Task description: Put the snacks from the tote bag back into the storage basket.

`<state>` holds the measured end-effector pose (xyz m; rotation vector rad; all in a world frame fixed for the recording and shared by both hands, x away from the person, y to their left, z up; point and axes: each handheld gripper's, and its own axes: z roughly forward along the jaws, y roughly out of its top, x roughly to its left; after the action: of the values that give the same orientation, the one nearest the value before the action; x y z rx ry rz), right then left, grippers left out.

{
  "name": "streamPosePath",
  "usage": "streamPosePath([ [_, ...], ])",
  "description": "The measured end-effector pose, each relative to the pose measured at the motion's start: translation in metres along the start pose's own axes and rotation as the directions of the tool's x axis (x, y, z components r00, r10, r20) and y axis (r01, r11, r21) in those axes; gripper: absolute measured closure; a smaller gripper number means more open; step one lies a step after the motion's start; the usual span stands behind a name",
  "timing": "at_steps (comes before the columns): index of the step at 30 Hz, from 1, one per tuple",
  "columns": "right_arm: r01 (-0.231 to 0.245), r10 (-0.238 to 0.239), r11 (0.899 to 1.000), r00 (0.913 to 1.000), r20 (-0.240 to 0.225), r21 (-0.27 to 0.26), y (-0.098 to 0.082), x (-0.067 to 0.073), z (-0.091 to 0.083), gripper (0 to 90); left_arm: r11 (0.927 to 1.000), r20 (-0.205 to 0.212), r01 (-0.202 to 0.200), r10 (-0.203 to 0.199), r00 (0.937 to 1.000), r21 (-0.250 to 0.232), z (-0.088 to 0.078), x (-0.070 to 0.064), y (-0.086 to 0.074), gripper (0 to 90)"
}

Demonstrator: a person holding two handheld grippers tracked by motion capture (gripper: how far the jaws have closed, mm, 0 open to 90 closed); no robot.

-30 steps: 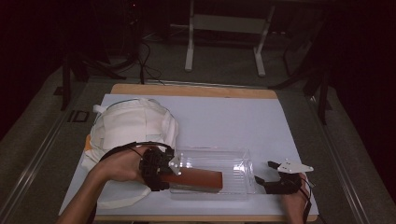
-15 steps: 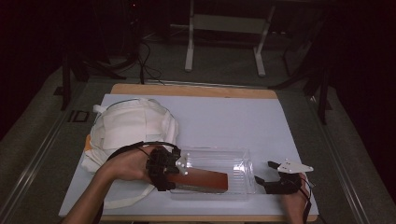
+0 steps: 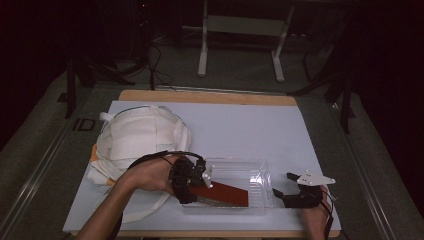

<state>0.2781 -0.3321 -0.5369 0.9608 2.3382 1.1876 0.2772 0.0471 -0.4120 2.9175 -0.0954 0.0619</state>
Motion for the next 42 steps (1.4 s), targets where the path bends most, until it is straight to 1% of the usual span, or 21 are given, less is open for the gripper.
streamPosePath([
  [4, 0.003, -0.003, 1.000, 1.0000, 0.001, 0.000, 0.000, 0.000, 0.000, 14.7, 0.9998, 0.030, 0.009, -0.009, 0.9995, -0.016, 0.001, 0.001, 0.003, 41.7],
  [7, 0.003, -0.003, 1.000, 1.0000, 0.001, 0.002, 0.000, 0.000, 0.000, 14.6, 0.9987, 0.059, 0.028, -0.025, 0.9979, -0.043, 0.000, 0.004, 0.005, 40.4],
  [9, 0.003, -0.003, 1.000, 1.0000, 0.002, 0.003, 0.000, 0.000, 0.000, 14.6, 0.9987, 0.059, 0.028, -0.025, 0.9979, -0.043, 0.000, 0.004, 0.005, 40.0],
  [10, 0.003, -0.003, 1.000, 1.0000, 0.002, 0.003, 0.000, 0.001, 0.001, 14.6, 0.9979, 0.080, 0.043, -0.039, 0.9960, -0.048, 0.001, 0.005, 0.007, 39.3],
  [13, 0.004, -0.004, 1.000, 1.0000, 0.002, 0.004, 0.000, 0.001, 0.001, 14.6, 0.9974, 0.122, 0.059, -0.054, 0.9911, -0.042, 0.004, 0.005, 0.009, 36.7],
  [15, 0.006, -0.006, 1.000, 1.0000, 0.003, 0.007, 0.000, 0.001, 0.001, 14.6, 0.9974, 0.129, 0.059, -0.053, 0.9902, -0.041, 0.005, 0.005, 0.010, 34.9],
  [17, 0.004, -0.004, 1.000, 1.0000, 0.002, 0.006, 0.000, 0.001, 0.001, 14.6, 0.9964, 0.141, 0.078, -0.073, 0.9873, -0.033, 0.008, 0.007, 0.010, 31.7],
  [19, 0.004, -0.004, 1.000, 1.0000, 0.001, 0.005, 0.000, 0.001, 0.001, 14.7, 0.9950, 0.160, 0.083, -0.073, 0.9844, -0.055, 0.008, 0.007, 0.011, 30.9],
  [20, 0.004, -0.004, 1.000, 1.0000, 0.001, 0.005, 0.000, 0.001, 0.001, 14.7, 0.9950, 0.160, 0.083, -0.073, 0.9844, -0.055, 0.008, 0.007, 0.011, 30.7],
  [21, 0.002, -0.002, 1.000, 1.0000, 0.001, 0.007, 0.000, 0.001, 0.001, 14.7, 0.9943, 0.158, 0.077, -0.064, 0.9854, -0.074, 0.008, 0.005, 0.012, 29.8],
  [23, 0.003, -0.003, 1.000, 1.0000, 0.000, 0.006, 0.000, 0.000, 0.001, 14.6, 0.9954, 0.154, 0.069, -0.059, 0.9864, -0.066, 0.008, 0.005, 0.014, 29.4],
  [31, 0.004, -0.004, 1.000, 1.0000, 0.000, 0.007, 0.000, 0.000, 0.001, 14.6, 0.9957, 0.140, 0.076, -0.068, 0.9878, -0.053, 0.008, 0.005, 0.011, 29.0],
  [34, 0.005, -0.005, 1.000, 1.0000, 0.001, 0.007, 0.000, 0.000, 0.001, 14.6, 0.9957, 0.141, 0.078, -0.070, 0.9875, -0.049, 0.008, 0.005, 0.009, 29.0],
  [38, 0.005, -0.005, 1.000, 1.0000, 0.001, 0.007, 0.000, 0.001, 0.001, 14.6, 0.9953, 0.133, 0.081, -0.074, 0.9884, -0.052, 0.007, 0.005, 0.006, 28.9],
  [42, 0.004, -0.004, 1.000, 1.0000, 0.001, 0.007, 0.000, 0.001, 0.001, 14.6, 0.9935, 0.124, 0.097, -0.089, 0.9882, -0.059, 0.004, 0.005, 0.000, 28.9],
])
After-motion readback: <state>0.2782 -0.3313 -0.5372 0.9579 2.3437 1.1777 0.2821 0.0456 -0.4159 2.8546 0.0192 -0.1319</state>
